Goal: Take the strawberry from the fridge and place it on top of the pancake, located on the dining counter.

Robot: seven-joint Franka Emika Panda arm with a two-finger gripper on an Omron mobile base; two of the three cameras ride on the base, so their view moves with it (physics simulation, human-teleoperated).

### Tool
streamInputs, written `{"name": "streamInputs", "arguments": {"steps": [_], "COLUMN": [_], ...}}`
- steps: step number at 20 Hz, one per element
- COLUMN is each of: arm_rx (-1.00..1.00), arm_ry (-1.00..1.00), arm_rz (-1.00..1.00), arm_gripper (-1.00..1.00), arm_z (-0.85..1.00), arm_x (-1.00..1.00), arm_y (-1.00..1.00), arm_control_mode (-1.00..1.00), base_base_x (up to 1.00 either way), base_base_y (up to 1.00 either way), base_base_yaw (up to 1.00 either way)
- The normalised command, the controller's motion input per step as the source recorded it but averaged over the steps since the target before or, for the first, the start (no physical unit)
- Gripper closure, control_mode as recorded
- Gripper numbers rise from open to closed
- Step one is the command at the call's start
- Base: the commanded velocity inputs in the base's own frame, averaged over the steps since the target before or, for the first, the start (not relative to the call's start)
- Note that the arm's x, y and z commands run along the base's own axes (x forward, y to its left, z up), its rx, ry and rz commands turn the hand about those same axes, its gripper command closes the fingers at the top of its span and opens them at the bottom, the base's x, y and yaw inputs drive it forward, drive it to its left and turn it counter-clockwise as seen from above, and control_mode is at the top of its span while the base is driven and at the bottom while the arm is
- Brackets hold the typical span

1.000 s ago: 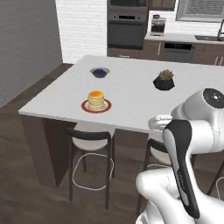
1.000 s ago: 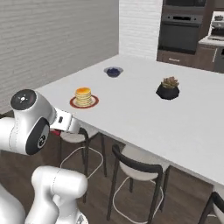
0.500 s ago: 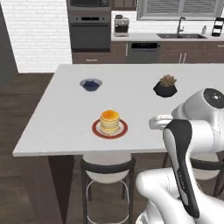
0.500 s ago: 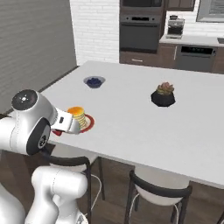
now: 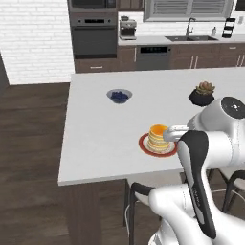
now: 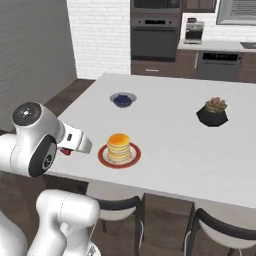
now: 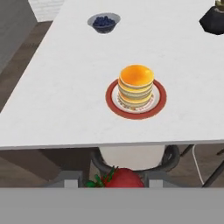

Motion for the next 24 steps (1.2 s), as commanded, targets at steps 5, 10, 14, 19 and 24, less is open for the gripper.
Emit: {"name": "streamInputs", "arguments": {"steps": [5,10,14,19,24], "arm_rx": [0.00,0.00,0.00,0.00,0.00], "arm_ry": [0.00,0.00,0.00,0.00,0.00], "arm_rz": [0.00,0.00,0.00,0.00,0.00], "arm_gripper": [1.00,1.00,1.00,1.00,1.00], "arm_z": [0.00,0.00,0.00,0.00,0.00], "arm_x": [0.00,0.00,0.00,0.00,0.00], "arm_y": [0.00,0.00,0.00,0.00,0.00], "arm_control_mode": [1.00,1.00,1.00,1.00,1.00], "base_base_x": [0.27,0.44,0.82,0.82,0.73], "base_base_y": [0.23,0.03,0.34,0.04,0.03], "base_base_yaw": [-0.30,-0.34,-0.14,-0.01,-0.01]}}
